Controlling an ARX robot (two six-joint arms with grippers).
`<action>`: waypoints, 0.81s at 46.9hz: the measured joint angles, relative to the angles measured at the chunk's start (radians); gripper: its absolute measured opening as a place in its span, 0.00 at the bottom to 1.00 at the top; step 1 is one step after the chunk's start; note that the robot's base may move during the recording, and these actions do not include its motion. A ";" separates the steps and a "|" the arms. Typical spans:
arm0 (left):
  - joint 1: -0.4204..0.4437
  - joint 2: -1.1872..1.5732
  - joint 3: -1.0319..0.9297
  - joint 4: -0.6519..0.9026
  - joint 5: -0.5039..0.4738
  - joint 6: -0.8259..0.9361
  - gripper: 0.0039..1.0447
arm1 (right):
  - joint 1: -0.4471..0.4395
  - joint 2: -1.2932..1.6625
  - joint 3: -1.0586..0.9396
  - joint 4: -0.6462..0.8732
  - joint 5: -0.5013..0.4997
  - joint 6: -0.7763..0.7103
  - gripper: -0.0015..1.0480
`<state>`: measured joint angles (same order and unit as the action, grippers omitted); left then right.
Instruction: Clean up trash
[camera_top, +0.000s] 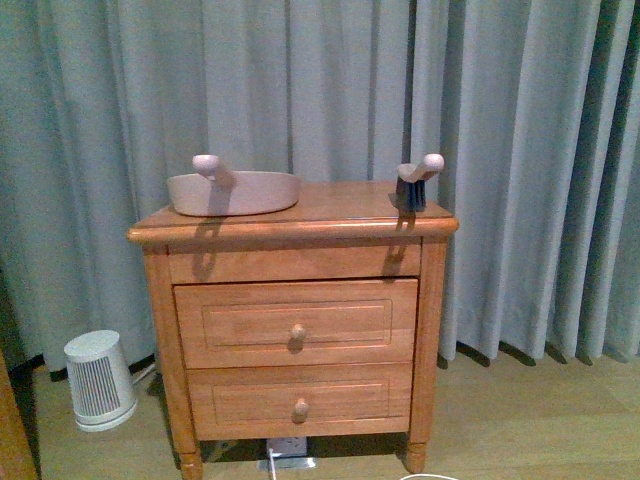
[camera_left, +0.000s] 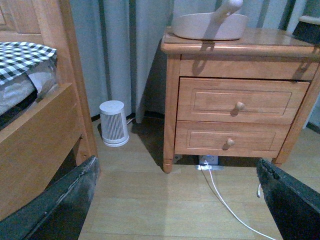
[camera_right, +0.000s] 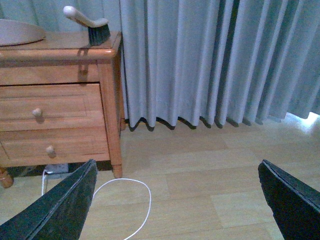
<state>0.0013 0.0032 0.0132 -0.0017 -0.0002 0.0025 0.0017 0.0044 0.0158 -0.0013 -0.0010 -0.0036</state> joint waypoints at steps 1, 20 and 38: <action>0.000 0.000 0.000 0.000 0.000 0.000 0.93 | 0.000 0.000 0.000 0.000 0.000 0.000 0.93; 0.000 0.000 0.000 0.000 0.000 0.000 0.93 | 0.000 0.000 0.000 0.000 0.000 0.000 0.93; 0.000 0.000 0.000 0.000 0.000 0.000 0.93 | 0.000 0.000 0.000 0.000 0.000 0.000 0.93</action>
<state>0.0013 0.0032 0.0132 -0.0017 -0.0002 0.0025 0.0017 0.0044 0.0158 -0.0013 -0.0010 -0.0040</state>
